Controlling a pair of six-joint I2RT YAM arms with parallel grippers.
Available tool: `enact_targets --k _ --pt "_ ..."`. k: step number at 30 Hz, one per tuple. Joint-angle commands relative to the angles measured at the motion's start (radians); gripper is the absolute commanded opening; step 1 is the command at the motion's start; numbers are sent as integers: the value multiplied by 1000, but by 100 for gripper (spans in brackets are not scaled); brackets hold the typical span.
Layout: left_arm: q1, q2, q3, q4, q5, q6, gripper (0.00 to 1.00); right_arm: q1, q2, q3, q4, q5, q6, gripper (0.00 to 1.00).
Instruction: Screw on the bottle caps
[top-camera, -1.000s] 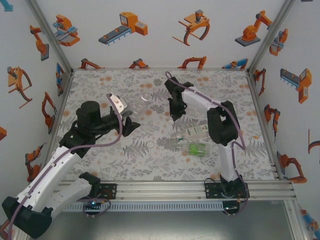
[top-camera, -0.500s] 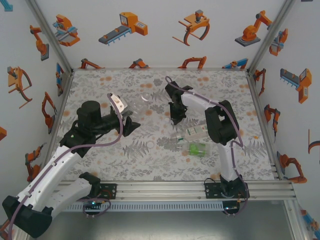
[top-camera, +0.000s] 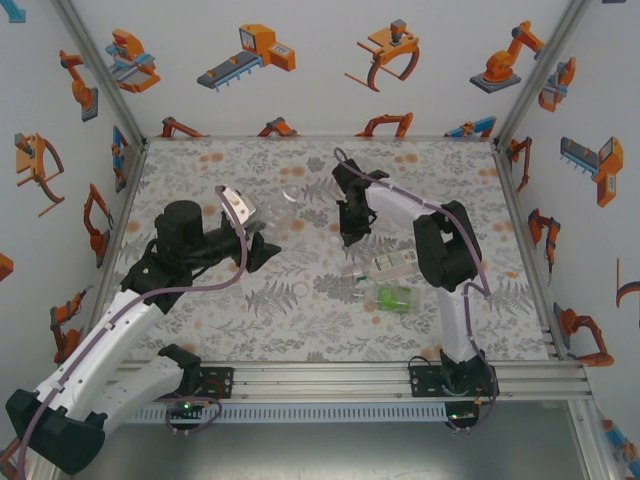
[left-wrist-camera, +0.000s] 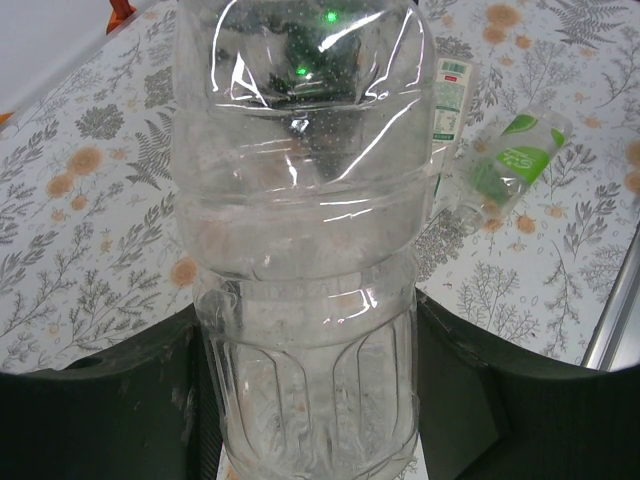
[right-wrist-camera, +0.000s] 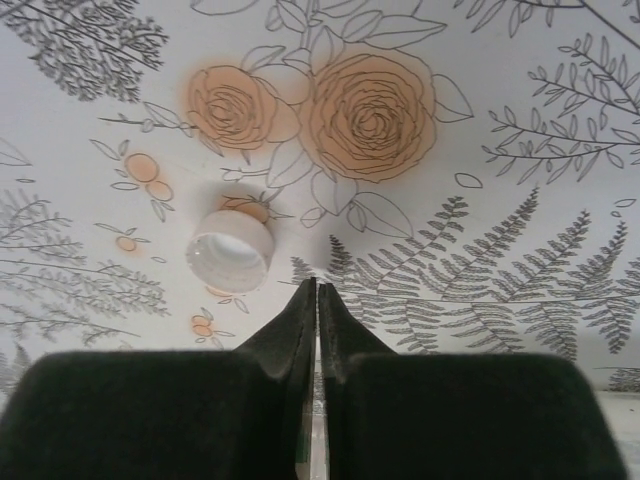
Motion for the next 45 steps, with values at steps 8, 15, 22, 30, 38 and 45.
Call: enact_targets --k 8,15,22,30,38,45 --pt "3 -13 5 22 12 -11 0 -2 -9 53 1 -18 24 14" --pt "3 -12 3 22 13 -9 0 -2 27 83 -7 -36 22 14" --pt "5 -14 2 21 11 -7 0 -1 47 99 -10 -34 23 14" --pt "5 -13 2 19 11 -7 0 -2 68 93 -12 -22 21 6" --pt "8 -11 2 18 13 -7 0 -2 64 65 0 -22 19 2" --pt "9 -13 4 16 10 -7 0 4 -1 67 -3 -41 25 10"
